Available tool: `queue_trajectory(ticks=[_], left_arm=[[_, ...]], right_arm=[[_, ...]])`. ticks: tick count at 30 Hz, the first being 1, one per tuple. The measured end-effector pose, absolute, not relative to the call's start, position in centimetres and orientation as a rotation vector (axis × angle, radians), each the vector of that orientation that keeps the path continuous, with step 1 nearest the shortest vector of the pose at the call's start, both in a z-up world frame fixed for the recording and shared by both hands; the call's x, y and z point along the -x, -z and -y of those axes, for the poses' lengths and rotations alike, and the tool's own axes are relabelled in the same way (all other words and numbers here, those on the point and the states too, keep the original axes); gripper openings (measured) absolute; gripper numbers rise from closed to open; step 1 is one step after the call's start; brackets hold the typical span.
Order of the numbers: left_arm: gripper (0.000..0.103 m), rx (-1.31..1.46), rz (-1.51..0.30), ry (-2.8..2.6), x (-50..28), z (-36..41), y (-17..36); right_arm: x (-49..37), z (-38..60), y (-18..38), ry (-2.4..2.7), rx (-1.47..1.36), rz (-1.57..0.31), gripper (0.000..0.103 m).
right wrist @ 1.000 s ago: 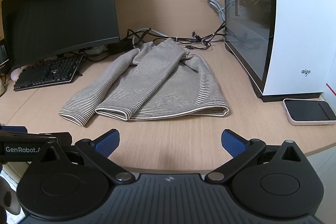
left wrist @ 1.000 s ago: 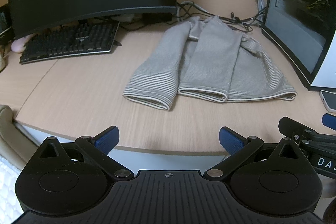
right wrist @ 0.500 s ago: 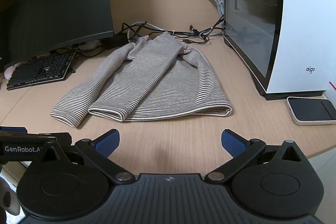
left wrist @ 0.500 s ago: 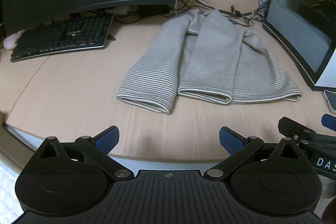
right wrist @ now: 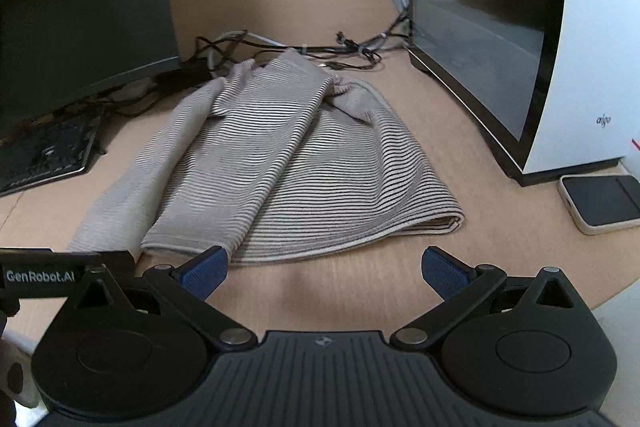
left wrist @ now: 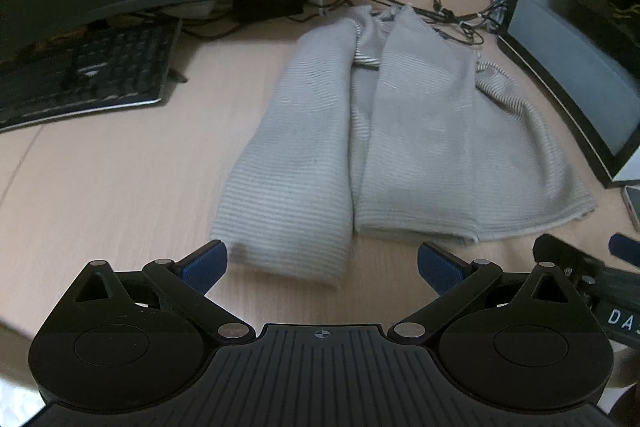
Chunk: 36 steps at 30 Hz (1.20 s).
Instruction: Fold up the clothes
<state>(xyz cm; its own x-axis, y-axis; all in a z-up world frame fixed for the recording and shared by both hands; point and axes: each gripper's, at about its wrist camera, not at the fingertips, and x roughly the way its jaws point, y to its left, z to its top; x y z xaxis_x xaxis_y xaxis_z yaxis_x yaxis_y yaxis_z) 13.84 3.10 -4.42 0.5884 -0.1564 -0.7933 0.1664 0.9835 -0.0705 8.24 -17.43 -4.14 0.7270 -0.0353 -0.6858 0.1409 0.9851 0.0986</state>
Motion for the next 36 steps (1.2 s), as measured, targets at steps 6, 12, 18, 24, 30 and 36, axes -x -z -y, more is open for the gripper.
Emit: queue_trajectory(ticks=[6, 12, 18, 24, 30, 36], left_arm=[[0.103, 0.028, -0.969, 0.345, -17.9, -4.4, 5.2], [0.103, 0.077, -0.968, 0.448, -20.9, -5.8, 5.7], [0.103, 0.115, -0.940, 0.543, -24.2, -4.7, 4.8], [0.103, 0.154, -0.923, 0.634, -27.1, -2.3, 4.1], [0.103, 0.192, -1.036, 0.584, -30.0, 0.1, 6.5], [0.103, 0.146, -1.030, 0.526, -29.4, 0.8, 7.8]], right_arm=[[-10.8, 16.5, 4.5, 0.171, -0.215, -0.787, 0.103], [-12.5, 15.9, 5.1, 0.197, -0.319, -0.832, 0.103], [-14.2, 17.0, 4.0, 0.208, -0.280, -0.837, 0.103], [-19.5, 20.6, 3.3, 0.114, -0.351, -0.811, 0.103], [-25.8, 22.6, 5.0, -0.060, -0.447, -0.823, 0.103], [-29.2, 23.1, 8.5, -0.170, -0.534, -0.862, 0.103]])
